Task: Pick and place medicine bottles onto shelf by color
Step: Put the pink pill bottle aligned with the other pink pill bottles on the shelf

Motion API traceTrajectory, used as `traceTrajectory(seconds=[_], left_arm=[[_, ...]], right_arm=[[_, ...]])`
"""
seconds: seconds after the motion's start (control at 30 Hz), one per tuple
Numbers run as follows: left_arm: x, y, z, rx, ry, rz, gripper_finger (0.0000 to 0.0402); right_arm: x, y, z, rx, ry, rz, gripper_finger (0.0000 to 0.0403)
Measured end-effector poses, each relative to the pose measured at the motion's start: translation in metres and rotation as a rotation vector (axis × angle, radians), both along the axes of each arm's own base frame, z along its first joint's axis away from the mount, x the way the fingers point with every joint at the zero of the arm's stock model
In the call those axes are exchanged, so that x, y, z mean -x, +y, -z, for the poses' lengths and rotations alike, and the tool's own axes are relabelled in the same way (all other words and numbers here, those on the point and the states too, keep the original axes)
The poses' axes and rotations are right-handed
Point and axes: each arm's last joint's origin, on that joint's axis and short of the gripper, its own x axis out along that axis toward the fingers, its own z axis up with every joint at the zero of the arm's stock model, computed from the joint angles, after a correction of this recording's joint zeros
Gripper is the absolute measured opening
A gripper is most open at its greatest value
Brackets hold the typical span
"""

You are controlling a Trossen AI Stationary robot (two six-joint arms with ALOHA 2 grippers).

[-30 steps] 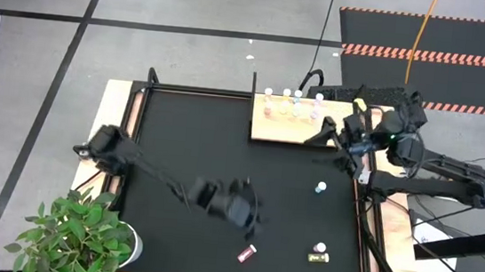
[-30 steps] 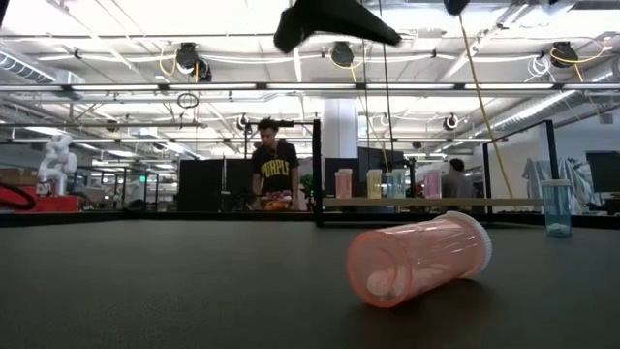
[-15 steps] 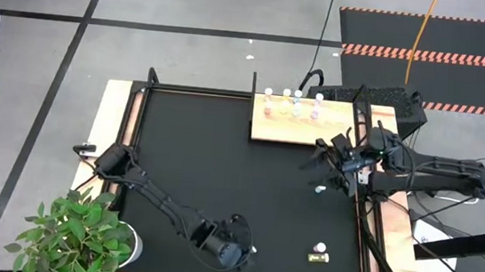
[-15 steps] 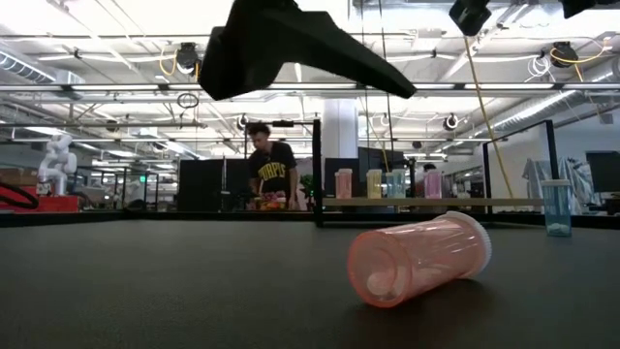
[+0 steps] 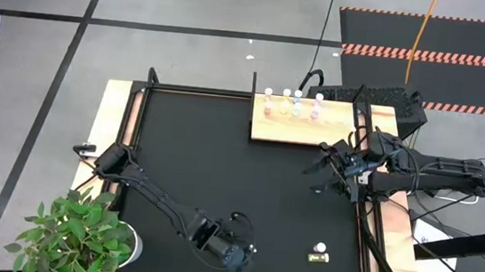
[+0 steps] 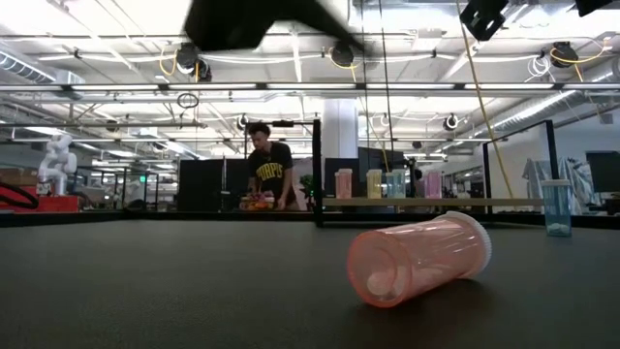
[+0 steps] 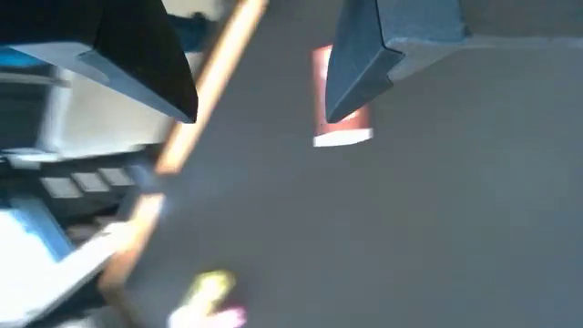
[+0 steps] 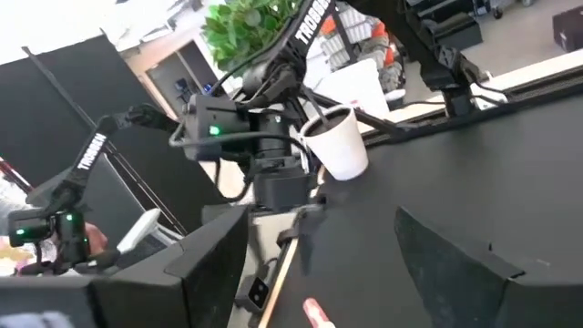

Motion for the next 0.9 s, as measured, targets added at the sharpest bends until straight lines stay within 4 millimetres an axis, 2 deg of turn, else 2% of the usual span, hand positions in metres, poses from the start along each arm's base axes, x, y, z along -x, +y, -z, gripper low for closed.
traceTrajectory(seconds=[0.13,0.33,0.43,0.6,0.9], left_arm=[[-0.002,0.005,0.018,-0.019,0.078,-0.049,0.0241],[-0.021,-0.005,0.057,0.047,0.068,0.01,0.0241],[-0.017,-0.007,0.072,0.066,0.16,0.009,0.0241],[-0.008,0.0,0.08,0.042,0.29,-0.063,0.0241],[-0.016,0.015,0.08,0.079,0.301,-0.124,0.0241]], right_arm=[[0.0,0.0,0.0,0.008,-0.002,0.0,0.027],[0.001,0.0,0.001,0.016,0.008,-0.001,0.027],[0.003,0.0,0.004,0.018,0.034,-0.002,0.027],[0.004,0.0,0.005,0.026,0.048,-0.003,0.027],[0.004,0.0,0.006,0.037,0.049,-0.004,0.027]])
